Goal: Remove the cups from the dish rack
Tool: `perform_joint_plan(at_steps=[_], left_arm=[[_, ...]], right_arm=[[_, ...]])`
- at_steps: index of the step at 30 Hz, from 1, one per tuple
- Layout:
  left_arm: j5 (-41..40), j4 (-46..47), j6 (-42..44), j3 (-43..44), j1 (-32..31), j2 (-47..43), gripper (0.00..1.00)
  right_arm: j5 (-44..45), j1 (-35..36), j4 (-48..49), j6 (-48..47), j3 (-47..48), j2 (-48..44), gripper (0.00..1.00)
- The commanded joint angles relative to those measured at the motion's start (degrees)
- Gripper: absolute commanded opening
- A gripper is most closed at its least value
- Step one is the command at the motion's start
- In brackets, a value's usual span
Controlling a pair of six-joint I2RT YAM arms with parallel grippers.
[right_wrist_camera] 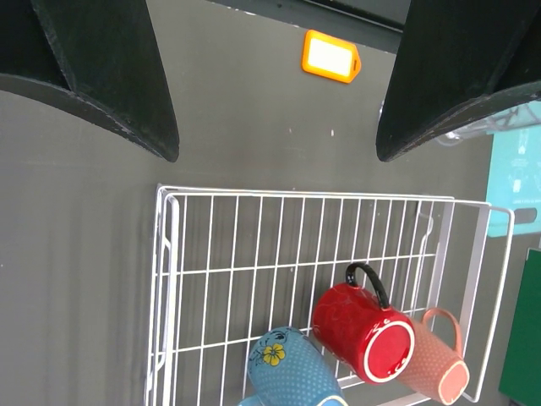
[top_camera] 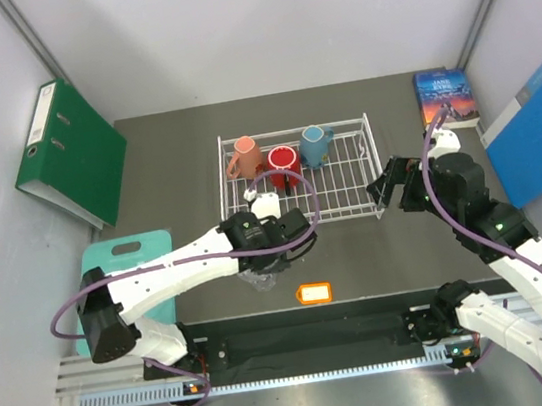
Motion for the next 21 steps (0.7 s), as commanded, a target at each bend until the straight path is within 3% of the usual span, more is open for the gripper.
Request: perform_joint_plan(at_steps=[1,11,15,16,18,19,21], left_arm=[[-0.5,4.1,1.5,-2.1,0.5,1.0,0.00],[1.2,7.2,2.6,-4.6,1.7,3.2,0.01],[0.5,6.8,3.4,-3.0,1.7,3.8,0.20],[0.1,6.6,3.4,-2.7,1.7,3.8,0.29],[-0.7,5.9,3.7,-1.3,1.7,4.0,0.35],[-1.3,5.1,3.8,-0.8,1.7,4.0,0.45],[-2.1,4.2,4.0,0.8,1.7,4.2,0.55]], right_arm=[[0.0,0.1,1.9,-1.2,0.2,0.1,1.00],[0.4,0.3,1.9,-1.5,-0.3,0.5,1.00],[0.4,0.3,1.8,-1.6,-0.2,0.5,1.00],[0.4,0.3,1.8,-1.6,-0.1,0.6,1.00],[0.6,0.2,1.8,-1.7,0.2,0.6,1.00],[0.7,0.3,1.8,-1.8,0.2,0.6,1.00],[0.6,0.4,1.9,-1.8,0.2,0.6,1.00]])
